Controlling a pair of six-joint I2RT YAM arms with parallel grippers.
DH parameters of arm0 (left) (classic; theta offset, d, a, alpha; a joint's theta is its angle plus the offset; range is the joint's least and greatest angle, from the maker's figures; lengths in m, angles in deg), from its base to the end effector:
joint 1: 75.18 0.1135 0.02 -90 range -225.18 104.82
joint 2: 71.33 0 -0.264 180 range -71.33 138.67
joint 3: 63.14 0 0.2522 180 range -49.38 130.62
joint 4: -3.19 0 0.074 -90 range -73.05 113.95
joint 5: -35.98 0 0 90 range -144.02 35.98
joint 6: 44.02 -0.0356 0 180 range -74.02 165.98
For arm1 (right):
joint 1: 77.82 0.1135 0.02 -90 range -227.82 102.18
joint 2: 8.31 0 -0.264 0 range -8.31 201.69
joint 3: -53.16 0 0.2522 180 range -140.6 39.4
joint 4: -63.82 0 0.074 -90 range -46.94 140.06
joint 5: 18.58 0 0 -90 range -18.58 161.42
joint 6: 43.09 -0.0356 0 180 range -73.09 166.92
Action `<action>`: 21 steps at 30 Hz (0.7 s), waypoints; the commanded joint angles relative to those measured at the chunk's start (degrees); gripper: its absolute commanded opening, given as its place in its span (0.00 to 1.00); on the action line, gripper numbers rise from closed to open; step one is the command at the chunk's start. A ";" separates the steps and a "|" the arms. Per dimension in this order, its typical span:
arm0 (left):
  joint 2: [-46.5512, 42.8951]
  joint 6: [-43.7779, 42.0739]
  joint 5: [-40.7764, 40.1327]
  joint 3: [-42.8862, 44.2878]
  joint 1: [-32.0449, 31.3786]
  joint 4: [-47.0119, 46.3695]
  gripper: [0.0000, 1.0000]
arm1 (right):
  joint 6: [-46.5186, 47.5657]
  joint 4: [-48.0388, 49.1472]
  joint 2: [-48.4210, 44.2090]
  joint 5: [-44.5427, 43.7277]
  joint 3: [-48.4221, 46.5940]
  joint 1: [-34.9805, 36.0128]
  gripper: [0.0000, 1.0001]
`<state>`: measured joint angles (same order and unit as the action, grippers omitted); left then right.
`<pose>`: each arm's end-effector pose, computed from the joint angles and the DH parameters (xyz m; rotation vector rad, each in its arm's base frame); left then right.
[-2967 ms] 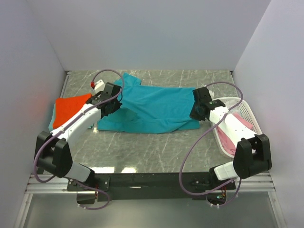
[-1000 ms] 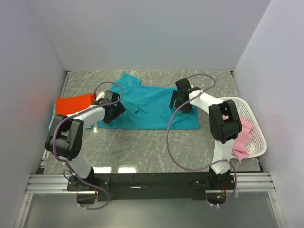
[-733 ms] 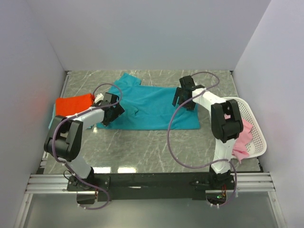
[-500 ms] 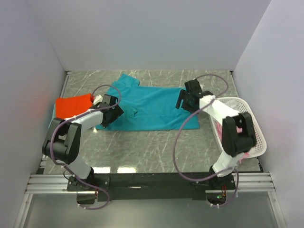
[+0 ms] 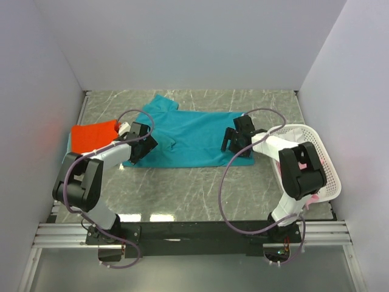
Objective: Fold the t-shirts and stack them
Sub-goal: Fold the tshirt
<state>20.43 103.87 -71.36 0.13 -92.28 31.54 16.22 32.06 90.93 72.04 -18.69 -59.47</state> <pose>0.2983 -0.0807 0.1667 -0.9778 2.3041 -0.1506 0.3250 0.1082 0.1640 0.2797 2.6236 0.3151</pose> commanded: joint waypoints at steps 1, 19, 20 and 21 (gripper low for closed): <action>-0.53 0.82 1.17 -2.58 0.23 1.49 0.99 | -1.99 2.53 -0.01 1.58 4.73 0.11 0.86; -20.47 13.12 4.34 -23.32 -1.09 9.40 0.99 | -9.91 -3.62 -29.78 -0.53 30.12 1.25 0.88; -22.40 13.48 4.42 -23.85 -1.26 10.10 0.99 | -9.91 -4.32 -30.94 -0.54 30.74 1.25 0.88; -23.38 13.83 4.51 -24.64 -1.96 10.98 0.99 | -9.99 -4.50 -32.08 -0.54 31.36 1.34 0.88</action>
<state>-1.93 114.76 -69.20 -19.78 -93.14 31.38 7.28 35.64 61.75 73.40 9.38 -58.56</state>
